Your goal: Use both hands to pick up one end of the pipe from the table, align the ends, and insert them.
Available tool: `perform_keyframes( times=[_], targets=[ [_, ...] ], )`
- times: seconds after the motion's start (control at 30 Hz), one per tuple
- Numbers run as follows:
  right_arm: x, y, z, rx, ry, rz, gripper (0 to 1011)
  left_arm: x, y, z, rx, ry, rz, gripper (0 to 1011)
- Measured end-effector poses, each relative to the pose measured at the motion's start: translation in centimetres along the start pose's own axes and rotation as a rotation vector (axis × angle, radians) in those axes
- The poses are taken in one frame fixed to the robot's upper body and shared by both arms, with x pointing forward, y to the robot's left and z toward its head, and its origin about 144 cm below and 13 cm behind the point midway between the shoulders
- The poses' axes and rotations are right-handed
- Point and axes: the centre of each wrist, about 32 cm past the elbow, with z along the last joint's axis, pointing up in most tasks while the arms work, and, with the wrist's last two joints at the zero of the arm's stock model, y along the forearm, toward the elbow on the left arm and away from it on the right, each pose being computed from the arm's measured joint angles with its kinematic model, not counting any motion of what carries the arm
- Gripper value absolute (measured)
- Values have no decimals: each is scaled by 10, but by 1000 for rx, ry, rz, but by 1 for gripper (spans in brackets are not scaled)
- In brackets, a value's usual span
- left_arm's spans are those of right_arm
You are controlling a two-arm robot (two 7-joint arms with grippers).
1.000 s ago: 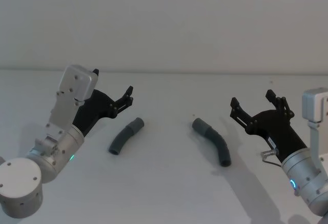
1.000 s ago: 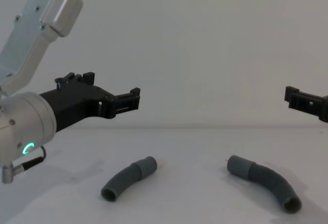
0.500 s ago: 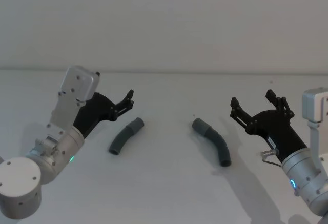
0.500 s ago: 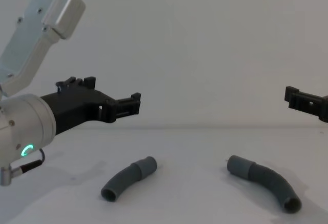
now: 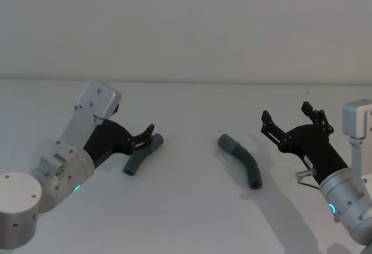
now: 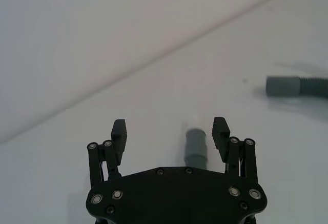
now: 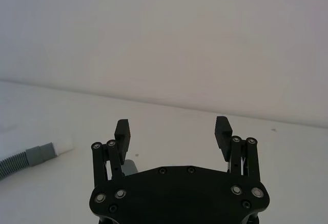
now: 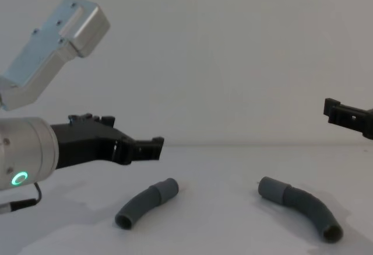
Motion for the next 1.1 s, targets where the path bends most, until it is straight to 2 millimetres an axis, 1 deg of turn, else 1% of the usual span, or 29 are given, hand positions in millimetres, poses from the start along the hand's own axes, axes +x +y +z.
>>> perform_keyframes(
  times=[0.37, 0.67, 1.1],
  targets=[
    [0, 0, 0, 0, 0, 0, 1000, 8, 4, 20, 164, -14, -108, 1001],
    [0, 0, 0, 0, 0, 0, 1000, 15, 2, 31, 248, -12, -163, 1001],
    [0, 0, 0, 0, 0, 0, 1000, 22, -6, 33, 309, 32, -188, 1001]
  ],
)
